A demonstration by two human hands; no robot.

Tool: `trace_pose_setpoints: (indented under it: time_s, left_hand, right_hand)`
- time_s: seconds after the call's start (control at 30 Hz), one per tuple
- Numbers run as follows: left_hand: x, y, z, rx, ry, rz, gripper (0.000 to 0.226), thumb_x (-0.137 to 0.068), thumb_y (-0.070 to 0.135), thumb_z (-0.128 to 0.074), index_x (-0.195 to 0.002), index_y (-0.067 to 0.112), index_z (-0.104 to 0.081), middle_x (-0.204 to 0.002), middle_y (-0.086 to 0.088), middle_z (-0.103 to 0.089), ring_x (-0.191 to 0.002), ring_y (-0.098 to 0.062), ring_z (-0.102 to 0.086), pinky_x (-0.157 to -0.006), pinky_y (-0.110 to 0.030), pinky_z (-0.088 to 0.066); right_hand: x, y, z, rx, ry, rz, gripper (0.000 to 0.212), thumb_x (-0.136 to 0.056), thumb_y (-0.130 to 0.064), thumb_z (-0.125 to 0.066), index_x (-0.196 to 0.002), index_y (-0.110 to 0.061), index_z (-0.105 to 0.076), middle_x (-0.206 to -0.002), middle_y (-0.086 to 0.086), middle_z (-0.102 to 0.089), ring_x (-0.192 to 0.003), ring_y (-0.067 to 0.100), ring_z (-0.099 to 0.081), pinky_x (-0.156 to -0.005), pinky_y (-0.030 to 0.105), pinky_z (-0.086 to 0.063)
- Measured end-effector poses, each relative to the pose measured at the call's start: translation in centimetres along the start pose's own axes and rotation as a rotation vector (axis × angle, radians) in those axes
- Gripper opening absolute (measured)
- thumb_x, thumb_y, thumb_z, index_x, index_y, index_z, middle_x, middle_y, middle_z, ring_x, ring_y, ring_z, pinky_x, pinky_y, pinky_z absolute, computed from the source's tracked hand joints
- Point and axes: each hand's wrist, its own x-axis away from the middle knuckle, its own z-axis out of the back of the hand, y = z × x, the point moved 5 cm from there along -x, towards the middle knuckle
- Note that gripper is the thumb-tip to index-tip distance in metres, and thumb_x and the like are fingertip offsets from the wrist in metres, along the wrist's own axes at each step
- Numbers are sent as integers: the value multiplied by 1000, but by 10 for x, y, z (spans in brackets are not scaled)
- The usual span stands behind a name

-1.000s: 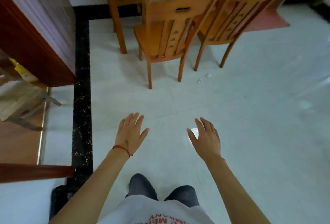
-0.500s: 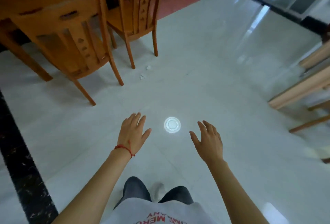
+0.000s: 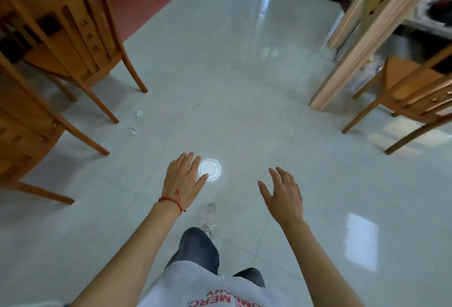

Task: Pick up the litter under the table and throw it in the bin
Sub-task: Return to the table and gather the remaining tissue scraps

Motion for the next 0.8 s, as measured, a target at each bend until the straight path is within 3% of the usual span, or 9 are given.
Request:
trace_pose_setpoints:
  time_s: [0.2, 0.57, 0.8]
  left_hand:
    - [-98, -2, 16, 1, -37, -83, 62, -82, 45, -32, -116, -1, -57, -122, -25, -58, -113, -43, -54, -91, -54, -45]
    - [-233, 11, 26, -16, -76, -144, 70, -82, 49, -24, -124, 1, -51, -131, -23, -51, -123, -40, -45, -100, -52, -38]
    - [-324, 32, 23, -10, -82, -94, 70, -81, 49, -25, -123, 0, -52, -130, -24, -52, -123, -41, -46, -99, -53, -39]
  right_hand:
    - [-70, -1, 7, 4, 29, -91, 51, -90, -39, -53, -130, -9, -47, -137, 14, -48, -130, 29, -41, -103, 43, -36]
    - [-187, 5, 24, 4, 104, -133, 48, -88, -37, -57, -124, -6, -52, -129, 18, -55, -122, 35, -50, -97, 47, -43]
    - [-292, 36, 37, 8, 11, -115, 51, -91, -41, -49, -132, -10, -44, -141, 13, -44, -132, 29, -38, -107, 43, -33]
